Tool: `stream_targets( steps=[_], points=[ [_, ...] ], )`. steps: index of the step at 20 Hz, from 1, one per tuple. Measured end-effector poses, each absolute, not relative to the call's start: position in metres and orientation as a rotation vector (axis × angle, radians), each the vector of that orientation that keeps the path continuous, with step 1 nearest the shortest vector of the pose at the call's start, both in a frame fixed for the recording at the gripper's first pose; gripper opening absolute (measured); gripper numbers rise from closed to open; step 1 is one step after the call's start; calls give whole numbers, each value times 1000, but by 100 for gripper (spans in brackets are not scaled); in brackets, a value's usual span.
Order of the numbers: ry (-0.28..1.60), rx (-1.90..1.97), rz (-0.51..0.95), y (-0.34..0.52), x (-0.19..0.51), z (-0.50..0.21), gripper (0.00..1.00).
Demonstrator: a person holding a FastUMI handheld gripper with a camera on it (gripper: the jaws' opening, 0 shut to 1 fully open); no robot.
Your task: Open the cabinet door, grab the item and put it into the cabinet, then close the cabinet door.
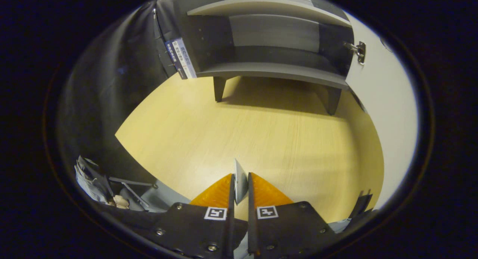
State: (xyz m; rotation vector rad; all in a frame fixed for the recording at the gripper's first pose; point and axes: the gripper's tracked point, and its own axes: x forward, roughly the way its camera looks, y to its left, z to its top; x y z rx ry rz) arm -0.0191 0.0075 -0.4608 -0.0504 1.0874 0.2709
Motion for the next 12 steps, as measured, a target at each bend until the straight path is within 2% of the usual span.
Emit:
stream_targets(
  steps=[2, 6, 12],
  points=[
    [1093, -77, 257, 7, -17, -463, 4],
    [1068, -62, 253, 15, -4, -438, 5],
    [932, -26, 229, 23, 56, -327, 5]
  ],
)
